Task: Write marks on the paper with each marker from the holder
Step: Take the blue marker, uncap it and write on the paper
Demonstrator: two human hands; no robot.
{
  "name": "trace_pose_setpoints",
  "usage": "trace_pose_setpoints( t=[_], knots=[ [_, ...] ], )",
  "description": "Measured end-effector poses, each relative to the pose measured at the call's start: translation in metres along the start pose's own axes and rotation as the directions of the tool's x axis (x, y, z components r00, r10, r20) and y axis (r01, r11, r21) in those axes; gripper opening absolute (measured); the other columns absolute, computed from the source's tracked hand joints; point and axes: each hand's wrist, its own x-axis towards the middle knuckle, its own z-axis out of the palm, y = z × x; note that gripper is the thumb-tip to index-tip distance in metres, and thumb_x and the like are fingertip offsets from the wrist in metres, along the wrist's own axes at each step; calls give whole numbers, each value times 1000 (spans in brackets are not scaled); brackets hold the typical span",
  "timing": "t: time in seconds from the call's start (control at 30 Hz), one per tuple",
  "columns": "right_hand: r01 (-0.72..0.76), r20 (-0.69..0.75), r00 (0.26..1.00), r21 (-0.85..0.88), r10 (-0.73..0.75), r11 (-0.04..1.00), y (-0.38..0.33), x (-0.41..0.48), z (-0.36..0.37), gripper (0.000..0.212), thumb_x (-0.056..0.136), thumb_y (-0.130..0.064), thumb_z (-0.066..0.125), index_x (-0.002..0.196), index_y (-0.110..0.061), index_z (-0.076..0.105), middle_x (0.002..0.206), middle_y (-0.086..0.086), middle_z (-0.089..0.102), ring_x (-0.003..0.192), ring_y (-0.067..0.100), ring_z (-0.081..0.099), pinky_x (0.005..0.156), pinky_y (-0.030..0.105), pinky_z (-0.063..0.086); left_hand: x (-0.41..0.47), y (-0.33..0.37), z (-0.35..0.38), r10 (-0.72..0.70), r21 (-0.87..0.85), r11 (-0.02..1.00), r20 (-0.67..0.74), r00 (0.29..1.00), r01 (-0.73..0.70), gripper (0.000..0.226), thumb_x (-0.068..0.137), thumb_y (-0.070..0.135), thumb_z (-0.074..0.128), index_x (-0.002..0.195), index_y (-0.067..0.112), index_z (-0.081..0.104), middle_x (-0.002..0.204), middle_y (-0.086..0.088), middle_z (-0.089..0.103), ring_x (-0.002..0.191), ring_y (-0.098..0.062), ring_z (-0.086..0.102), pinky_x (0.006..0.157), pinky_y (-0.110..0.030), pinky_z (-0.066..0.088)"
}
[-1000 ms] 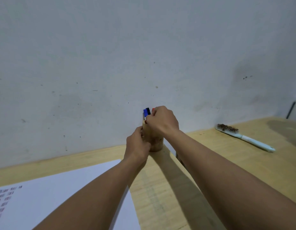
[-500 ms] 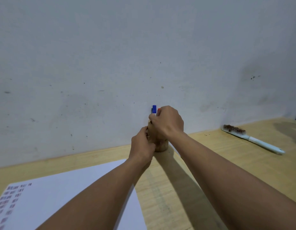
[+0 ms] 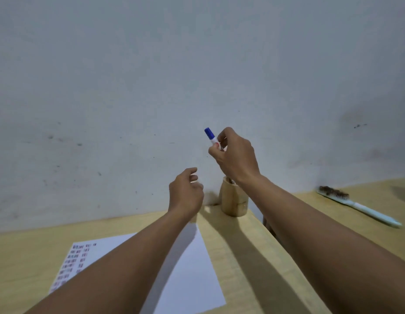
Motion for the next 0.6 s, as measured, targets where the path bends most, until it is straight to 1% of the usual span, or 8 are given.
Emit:
trace_pose_setpoints(
  t=[0.07, 0.13, 0.17, 0.3, 0.4, 0.47, 0.53, 0.6],
  knots=[
    [40, 78, 996, -13, -39, 999, -15, -5, -2, 14, 92, -28, 59, 98, -15, 60, 89, 1, 71, 74, 26, 64, 67, 42, 54, -3, 11, -24, -47, -120, 992, -21, 999, 44, 46, 92, 6, 60, 137, 18, 57, 122, -3, 67, 98, -17, 67, 80, -27, 57],
    [92, 157, 984, -44, -84, 995, -29, -11, -3, 13, 94, -30, 58, 99, -19, 62, 92, -4, 72, 74, 22, 64, 69, 41, 56, -6, 21, -50, -85, -246, 966, -6, 996, 81, 48, 91, 4, 63, 136, 18, 57, 116, -4, 69, 96, -20, 70, 89, -41, 60],
    [120, 190, 976, -60, -107, 991, -35, -15, -4, 13, 94, -31, 58, 100, -21, 63, 93, -5, 73, 75, 20, 65, 70, 40, 56, -8, 26, -64, -82, -277, 958, 4, 997, 80, 49, 90, 2, 64, 135, 18, 57, 114, -5, 69, 96, -22, 71, 90, -44, 60],
    [224, 301, 935, -100, -186, 969, -60, -28, -6, 14, 98, -34, 60, 105, -24, 67, 101, -7, 73, 85, 19, 64, 74, 36, 52, -20, 44, -110, -54, -322, 945, 25, 998, 59, 42, 87, -1, 66, 125, 18, 66, 105, -10, 72, 98, -25, 71, 85, -41, 62],
    [267, 338, 916, -107, -218, 958, -80, -38, -5, 13, 99, -30, 61, 107, -24, 69, 104, -6, 74, 91, 21, 65, 78, 38, 53, -31, 49, -132, -36, -317, 948, 4, 999, 35, 27, 91, 5, 67, 116, 13, 72, 101, -14, 75, 94, -27, 73, 81, -41, 63],
    [289, 356, 905, -113, -232, 951, -93, -43, -5, 14, 99, -28, 61, 108, -23, 69, 106, -5, 74, 90, 20, 65, 76, 36, 52, -35, 48, -144, -38, -299, 954, -27, 999, 28, 17, 94, 6, 64, 108, 9, 74, 98, -16, 75, 87, -25, 74, 80, -42, 63],
    [311, 350, 903, -130, -250, 941, -104, -49, -4, 14, 99, -29, 62, 110, -23, 69, 107, -4, 72, 88, 19, 64, 72, 35, 50, -39, 47, -155, -48, -278, 960, -60, 997, 29, 13, 95, 3, 62, 100, 7, 74, 96, -17, 75, 83, -22, 74, 80, -41, 63],
    [338, 270, 918, -147, -292, 929, -114, -58, -3, 16, 98, -32, 63, 110, -22, 66, 106, -4, 67, 84, 20, 65, 69, 35, 51, -43, 48, -164, -60, -276, 961, -103, 993, 29, 12, 95, 3, 63, 98, 7, 74, 93, -16, 75, 84, -22, 75, 80, -39, 63]
  ],
)
